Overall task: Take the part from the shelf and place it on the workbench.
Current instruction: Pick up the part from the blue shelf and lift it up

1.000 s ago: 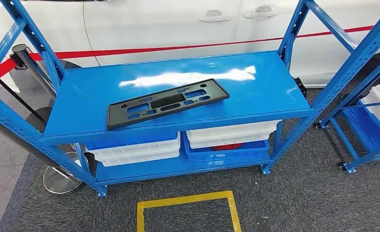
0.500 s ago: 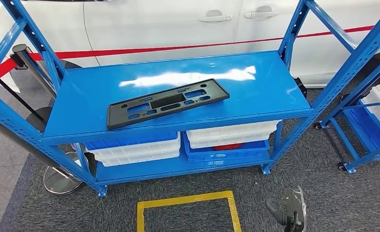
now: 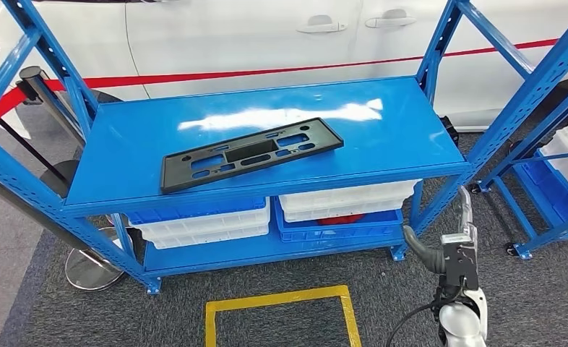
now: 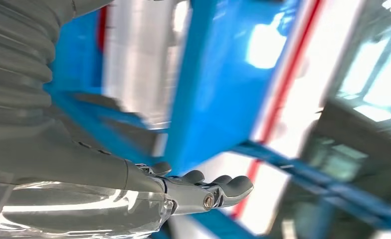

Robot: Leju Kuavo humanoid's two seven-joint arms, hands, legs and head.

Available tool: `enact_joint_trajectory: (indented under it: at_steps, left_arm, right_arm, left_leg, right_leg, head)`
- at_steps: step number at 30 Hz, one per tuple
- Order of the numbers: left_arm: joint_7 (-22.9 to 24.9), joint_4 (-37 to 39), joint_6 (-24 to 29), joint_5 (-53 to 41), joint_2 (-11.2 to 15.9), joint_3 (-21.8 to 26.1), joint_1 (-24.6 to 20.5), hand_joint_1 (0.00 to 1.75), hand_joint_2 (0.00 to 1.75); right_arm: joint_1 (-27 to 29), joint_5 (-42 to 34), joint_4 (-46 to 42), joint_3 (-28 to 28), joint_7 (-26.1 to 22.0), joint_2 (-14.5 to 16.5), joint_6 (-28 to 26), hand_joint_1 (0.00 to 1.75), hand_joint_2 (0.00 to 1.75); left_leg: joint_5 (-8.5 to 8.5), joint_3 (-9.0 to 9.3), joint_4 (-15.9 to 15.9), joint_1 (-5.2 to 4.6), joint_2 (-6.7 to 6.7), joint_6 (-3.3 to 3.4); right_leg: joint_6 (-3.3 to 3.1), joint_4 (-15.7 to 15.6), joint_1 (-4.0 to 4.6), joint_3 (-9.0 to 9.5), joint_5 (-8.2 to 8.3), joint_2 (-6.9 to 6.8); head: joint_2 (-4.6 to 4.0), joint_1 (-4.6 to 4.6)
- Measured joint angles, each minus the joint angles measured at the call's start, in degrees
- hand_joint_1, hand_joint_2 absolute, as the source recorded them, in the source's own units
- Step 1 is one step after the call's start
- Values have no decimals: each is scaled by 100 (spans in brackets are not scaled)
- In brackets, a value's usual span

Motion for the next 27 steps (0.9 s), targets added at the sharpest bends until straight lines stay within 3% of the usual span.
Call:
enact_joint_trajectory:
  at_steps: [7,11,13,17,19,20,21,23,24,25,27]
  left_arm:
    - [-98,21,-110,-269,-48,-23,-11,0,0]
    - [-154,42,-169,-397,-65,-31,-27,0,0]
    - [-169,48,-198,-426,-68,-32,-38,0,0]
    - [-174,50,-215,-434,-75,-34,-42,0,0]
    - [-178,52,-236,-454,-78,-38,-51,0,0]
    - [-181,54,-255,-469,-78,-43,-58,0,0]
    - [-185,56,-309,-507,-79,-63,-63,0,0]
    - [-192,60,-407,-579,-86,-107,-66,0,0]
    - [-194,62,-447,-614,-91,-125,-68,0,0]
    - [-196,62,-453,-629,-94,-130,-75,0,0]
    - [-197,62,-480,-646,-96,-135,-84,0,0]
  right_arm:
    - [-423,613,-679,1035,145,-220,-277,0,175]
    - [-684,943,-987,1590,297,-323,-410,0,175]
    - [-766,1041,-1053,1749,368,-339,-435,0,175]
    - [-792,1081,-1071,1812,400,-347,-442,0,175]
    - [-846,1155,-1082,1915,454,-353,-452,0,175]
    - [-880,1227,-1087,2007,507,-356,-458,0,175]
    - [-952,1534,-1074,2205,660,-359,-531,0,175]
    - [-1094,2227,-1034,2582,977,-365,-713,0,175]
    - [-1173,2588,-1008,2747,1127,-369,-819,0,175]
    - [-1232,2757,-995,2834,1203,-374,-870,0,175]
    - [-1358,3069,-949,3036,1380,-389,-968,0,175]
  left_leg:
    - [1,-38,52,-22,-1,43]
    - [51,-50,22,-5,-1,118]
    - [108,-16,-46,37,3,157]
    - [129,-3,-70,52,11,165]
    - [146,-7,-90,49,14,182]
    - [157,-14,-98,47,14,194]
    - [154,-11,-100,46,7,195]
    - [110,0,-79,40,-8,160]
    - [75,4,-56,32,-16,127]
    - [56,-10,-38,29,-18,95]
    - [39,-50,-22,34,-15,33]
  right_leg:
    - [41,-1,-7,-8,25,-6]
    - [112,-35,-4,-11,59,-8]
    - [139,-43,11,-13,58,-11]
    - [143,-26,5,-16,43,-14]
    - [146,101,4,-76,-51,-13]
    - [149,355,3,-200,-191,-12]
    - [151,552,2,-320,-194,-11]
    - [128,526,-4,-354,-3,-14]
    - [109,276,8,-264,174,-13]
    - [79,81,21,-182,205,-11]
    - [24,-14,49,-168,155,1]
  head:
    - [0,0]
    - [0,0]
    - [0,0]
    - [0,0]
    - [0,0]
    - [0,0]
    - [0,0]
    - [0,1]
    - [0,1]
    - [0,1]
    - [0,0]
